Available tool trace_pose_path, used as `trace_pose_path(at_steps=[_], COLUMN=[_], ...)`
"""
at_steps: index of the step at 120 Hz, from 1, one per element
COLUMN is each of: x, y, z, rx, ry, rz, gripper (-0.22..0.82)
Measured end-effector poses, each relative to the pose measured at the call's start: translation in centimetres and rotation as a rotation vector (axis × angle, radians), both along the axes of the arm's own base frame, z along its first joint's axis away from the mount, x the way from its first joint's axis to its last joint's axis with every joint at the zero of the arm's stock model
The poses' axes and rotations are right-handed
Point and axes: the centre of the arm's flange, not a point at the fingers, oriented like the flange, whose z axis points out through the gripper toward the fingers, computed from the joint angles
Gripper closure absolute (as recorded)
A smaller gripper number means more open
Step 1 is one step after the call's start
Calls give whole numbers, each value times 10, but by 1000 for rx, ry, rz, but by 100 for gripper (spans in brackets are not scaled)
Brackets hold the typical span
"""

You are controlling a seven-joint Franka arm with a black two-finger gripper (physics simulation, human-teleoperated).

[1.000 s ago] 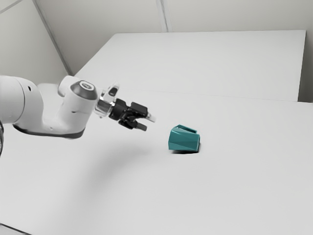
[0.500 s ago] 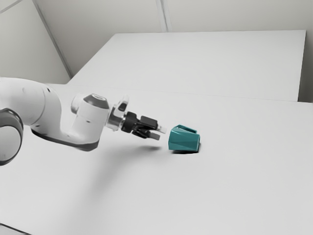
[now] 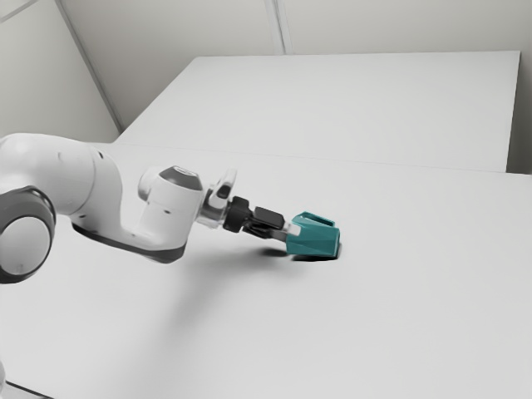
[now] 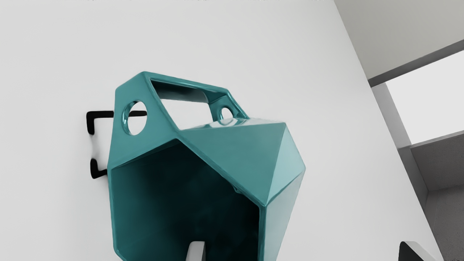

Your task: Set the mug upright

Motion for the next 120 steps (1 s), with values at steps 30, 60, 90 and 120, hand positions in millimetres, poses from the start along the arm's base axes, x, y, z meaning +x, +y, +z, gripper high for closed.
trace_pose_path(at_steps=[30,60,90,120], x=[9,17,23,25], y=[-10,-14,-23,-27], z=[-7,-12,-18,-20], rx=[4,10,14,12], ry=[-34,-59,-74,-84], rz=[-26,-41,-60,-67], gripper=[3,3,3,12])
